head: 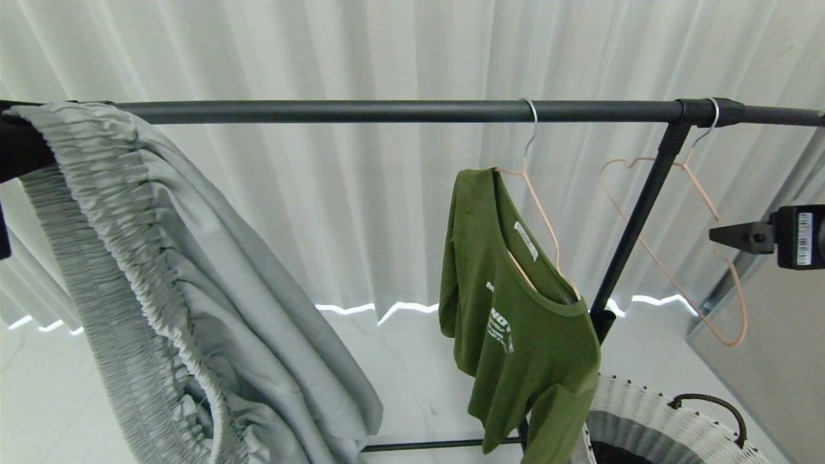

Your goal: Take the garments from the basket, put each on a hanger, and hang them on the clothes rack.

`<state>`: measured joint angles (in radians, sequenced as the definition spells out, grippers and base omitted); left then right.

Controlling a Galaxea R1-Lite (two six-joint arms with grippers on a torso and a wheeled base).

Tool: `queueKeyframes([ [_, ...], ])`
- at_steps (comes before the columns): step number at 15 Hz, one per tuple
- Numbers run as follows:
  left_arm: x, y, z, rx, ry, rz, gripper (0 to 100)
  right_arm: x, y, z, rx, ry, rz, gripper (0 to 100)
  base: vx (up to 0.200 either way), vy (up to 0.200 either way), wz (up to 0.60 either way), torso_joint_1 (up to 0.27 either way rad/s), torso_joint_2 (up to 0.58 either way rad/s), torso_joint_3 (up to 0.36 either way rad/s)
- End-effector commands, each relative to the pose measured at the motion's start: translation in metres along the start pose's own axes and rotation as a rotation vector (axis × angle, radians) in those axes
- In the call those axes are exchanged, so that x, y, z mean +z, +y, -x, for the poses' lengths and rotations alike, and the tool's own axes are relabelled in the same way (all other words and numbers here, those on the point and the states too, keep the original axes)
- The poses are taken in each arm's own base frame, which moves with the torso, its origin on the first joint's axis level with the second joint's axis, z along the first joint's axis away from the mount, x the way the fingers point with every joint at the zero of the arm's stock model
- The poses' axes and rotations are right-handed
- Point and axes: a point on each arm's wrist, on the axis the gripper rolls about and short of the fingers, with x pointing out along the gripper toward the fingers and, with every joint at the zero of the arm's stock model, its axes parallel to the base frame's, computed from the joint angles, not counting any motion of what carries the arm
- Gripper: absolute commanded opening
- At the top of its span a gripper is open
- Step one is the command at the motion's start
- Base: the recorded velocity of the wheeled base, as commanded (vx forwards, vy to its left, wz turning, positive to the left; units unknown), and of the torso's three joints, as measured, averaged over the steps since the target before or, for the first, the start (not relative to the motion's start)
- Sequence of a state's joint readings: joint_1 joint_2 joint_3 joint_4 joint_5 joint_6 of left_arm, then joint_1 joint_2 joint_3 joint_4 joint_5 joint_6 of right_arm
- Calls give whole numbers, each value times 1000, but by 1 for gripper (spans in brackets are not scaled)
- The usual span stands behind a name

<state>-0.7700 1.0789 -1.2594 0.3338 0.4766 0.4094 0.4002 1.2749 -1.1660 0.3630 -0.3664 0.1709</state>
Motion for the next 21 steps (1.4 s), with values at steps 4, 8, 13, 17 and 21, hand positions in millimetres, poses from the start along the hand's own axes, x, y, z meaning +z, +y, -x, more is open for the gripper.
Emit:
queueKeyframes([
  [4, -2, 0, 6, -14, -13, -9, 0, -4, 13, -66, -53, 94, 0, 100, 0, 0, 0, 0, 0, 0],
  [8, -3, -1, 5, -16, -8, -10, 0, -4, 9, -81, -63, 96, -19, 100, 0, 0, 0, 0, 0, 0],
  [13, -6, -4, 3, -22, 2, -17, 0, -4, 8, -86, -52, 99, -24, 0, 0, 0, 0, 0, 0, 0],
  [17, -7, -3, 4, -22, 2, -17, 0, -4, 7, -87, -56, 99, -26, 0, 0, 0, 0, 0, 0, 0],
  [21, -7, -3, 5, -21, 1, -16, 0, -2, 5, -81, -60, 86, -33, 0, 0, 0, 0, 0, 0, 0],
])
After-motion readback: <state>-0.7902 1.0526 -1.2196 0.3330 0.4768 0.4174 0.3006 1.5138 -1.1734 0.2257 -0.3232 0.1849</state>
